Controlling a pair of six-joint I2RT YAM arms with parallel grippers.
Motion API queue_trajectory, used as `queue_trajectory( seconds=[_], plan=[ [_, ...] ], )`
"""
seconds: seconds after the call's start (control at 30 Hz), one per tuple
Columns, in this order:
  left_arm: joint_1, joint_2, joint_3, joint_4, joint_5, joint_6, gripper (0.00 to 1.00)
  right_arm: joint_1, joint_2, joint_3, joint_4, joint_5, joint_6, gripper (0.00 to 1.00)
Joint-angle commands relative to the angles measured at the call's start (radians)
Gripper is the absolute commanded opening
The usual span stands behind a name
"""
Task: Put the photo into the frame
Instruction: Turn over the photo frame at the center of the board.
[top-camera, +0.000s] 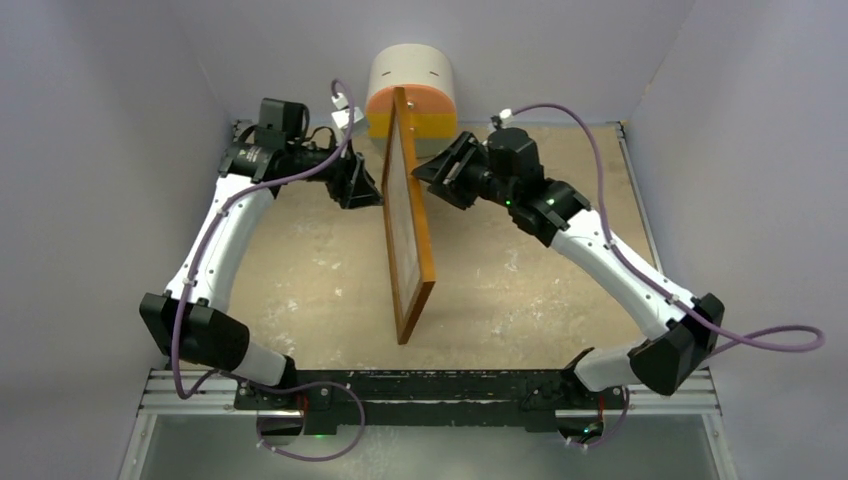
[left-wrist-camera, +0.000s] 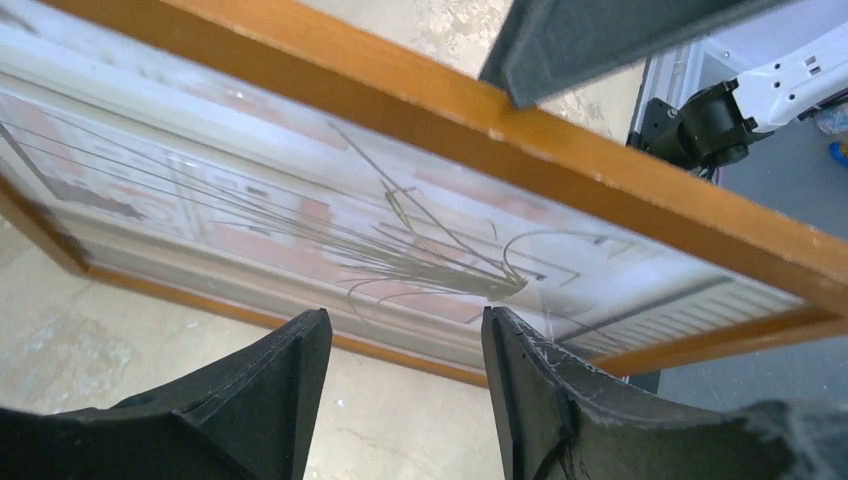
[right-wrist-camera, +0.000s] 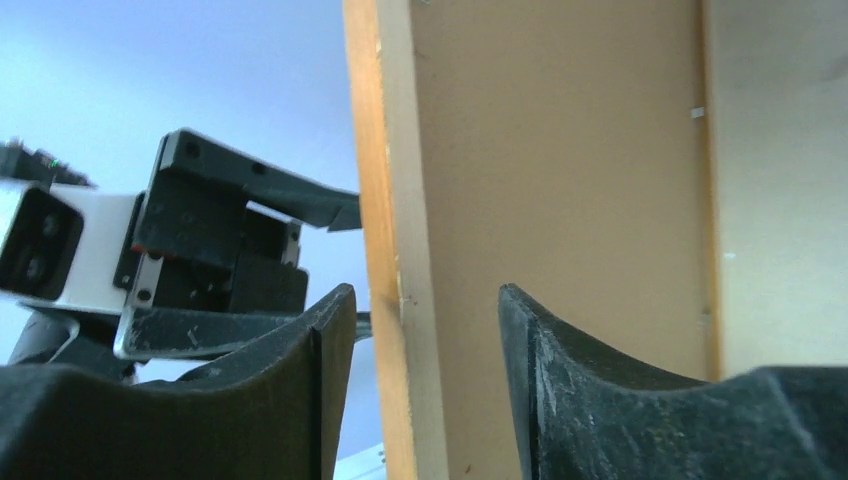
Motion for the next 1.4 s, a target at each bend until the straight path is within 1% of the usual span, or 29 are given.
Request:
queue_trajectory(
  seconds=[0.0, 0.1, 0.27, 0.33, 0.47, 0.53, 0.67, 0.77, 0.83, 0.9, 0.97, 1.13, 1.37],
  plan=[
    [-0.061, 0.034, 0.021, 0.084, -0.085, -0.064, 0.59, -0.103, -0.08, -0.096, -0.055, -0.085, -0.033, 0.6],
    [-0.062, 0.045, -0.003, 0.073, -0.1, -0.034, 0.59, -0.158, -0.114, -0.149, -0.026, -0.136, -0.034, 0.62],
    [-0.058, 0.015, -0.11, 0.055, -0.168, 0.04, 0.58, -0.208, -0.13, -0.151, -0.113, -0.147, -0.098, 0.63],
    [-0.046, 0.007, -0.169, 0.05, -0.196, 0.071, 0.58, -0.218, -0.142, -0.157, -0.156, -0.123, -0.133, 0.62],
    [0.005, 0.021, -0.26, 0.044, -0.246, 0.142, 0.57, -0.228, -0.154, -0.196, -0.22, -0.077, -0.206, 0.54],
    [0.043, 0.042, -0.296, 0.043, -0.273, 0.191, 0.57, -0.229, -0.165, -0.252, -0.216, -0.07, -0.233, 0.51],
    [0.107, 0.091, -0.357, 0.064, -0.339, 0.279, 0.55, -0.229, -0.193, -0.393, -0.143, -0.085, -0.289, 0.47],
    [0.124, 0.106, -0.413, 0.111, -0.395, 0.319, 0.55, -0.231, -0.186, -0.485, -0.088, -0.114, -0.32, 0.43],
    [0.129, 0.122, -0.442, 0.129, -0.419, 0.34, 0.55, -0.233, -0.17, -0.538, -0.037, -0.154, -0.329, 0.38],
    [0.139, 0.14, -0.465, 0.141, -0.426, 0.355, 0.55, -0.233, -0.158, -0.593, 0.033, -0.197, -0.334, 0.3],
    [0.145, 0.152, -0.494, 0.166, -0.447, 0.359, 0.54, -0.233, -0.155, -0.65, 0.112, -0.203, -0.312, 0.26],
    [0.155, 0.173, -0.544, 0.214, -0.516, 0.4, 0.53, -0.235, -0.118, -0.741, 0.225, -0.212, -0.304, 0.3],
    [0.156, 0.208, -0.599, 0.267, -0.562, 0.425, 0.52, -0.244, -0.004, -0.83, 0.408, -0.281, -0.362, 0.34]
  ],
)
